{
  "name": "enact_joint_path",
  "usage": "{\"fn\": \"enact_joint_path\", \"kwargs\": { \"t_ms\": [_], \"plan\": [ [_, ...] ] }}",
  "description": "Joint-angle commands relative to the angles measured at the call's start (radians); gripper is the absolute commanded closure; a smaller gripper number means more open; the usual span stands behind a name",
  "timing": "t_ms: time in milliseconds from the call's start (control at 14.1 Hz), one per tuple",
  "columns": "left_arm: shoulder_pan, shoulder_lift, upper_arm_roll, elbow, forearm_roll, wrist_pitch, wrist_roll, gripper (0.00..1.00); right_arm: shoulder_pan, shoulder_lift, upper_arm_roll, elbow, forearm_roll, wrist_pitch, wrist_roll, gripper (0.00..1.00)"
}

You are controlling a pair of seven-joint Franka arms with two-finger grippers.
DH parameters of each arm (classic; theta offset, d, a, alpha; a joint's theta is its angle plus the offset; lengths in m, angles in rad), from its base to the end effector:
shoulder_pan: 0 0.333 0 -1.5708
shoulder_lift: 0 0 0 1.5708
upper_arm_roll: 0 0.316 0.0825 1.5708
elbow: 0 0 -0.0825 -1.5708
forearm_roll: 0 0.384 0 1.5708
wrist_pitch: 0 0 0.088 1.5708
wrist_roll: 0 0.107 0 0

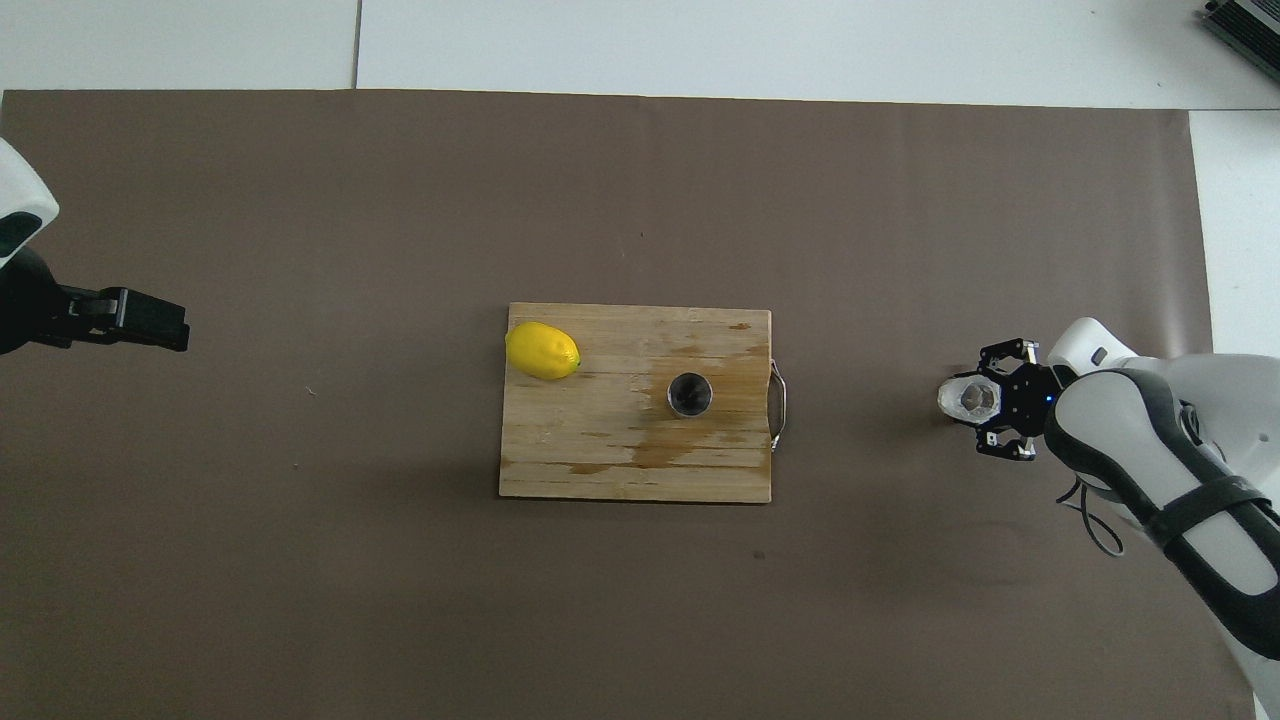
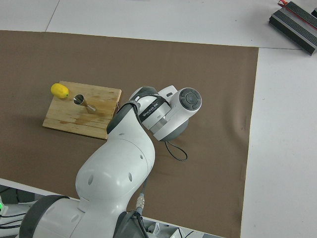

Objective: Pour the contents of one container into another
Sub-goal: 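Grasp the small white cup with the right gripper, then lift the white cup with the right gripper over the steel cup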

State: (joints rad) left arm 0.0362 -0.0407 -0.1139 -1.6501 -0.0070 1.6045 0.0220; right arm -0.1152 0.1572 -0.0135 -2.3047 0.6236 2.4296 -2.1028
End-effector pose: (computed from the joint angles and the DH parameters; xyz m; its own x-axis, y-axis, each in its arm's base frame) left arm 0.5422 -0.0442 0.6121 0.9951 -0.0992 -0.0051 -0.0992 -0.9951 0.0025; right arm 0.5174 -0.0651 0.2760 0.0596 0.9246 0.3762 0.9920 -0.0970 0.0811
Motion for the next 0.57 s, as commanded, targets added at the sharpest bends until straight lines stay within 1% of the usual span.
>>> {"fn": "enact_joint_path", "kwargs": {
  "t_ms": [0,283,424,495],
  "plan": [
    [0.019,-0.018,-0.009,-0.011,-0.018,-0.015,0.026,0.00,0.000,0.004,0.020,0.045,0.030,-0.043,0.059,0.56],
    [0.005,-0.024,-0.012,-0.019,-0.014,-0.008,0.019,0.00,0.000,-0.010,0.064,0.088,0.022,-0.089,0.174,0.57],
    [0.010,-0.024,-0.010,-0.019,-0.014,-0.009,0.018,0.00,0.002,-0.010,0.092,0.129,0.004,-0.127,0.251,0.57],
    [0.016,-0.024,-0.010,-0.019,-0.014,-0.009,0.018,0.00,0.020,-0.010,0.096,0.149,-0.016,-0.139,0.300,0.57]
  ]
}}
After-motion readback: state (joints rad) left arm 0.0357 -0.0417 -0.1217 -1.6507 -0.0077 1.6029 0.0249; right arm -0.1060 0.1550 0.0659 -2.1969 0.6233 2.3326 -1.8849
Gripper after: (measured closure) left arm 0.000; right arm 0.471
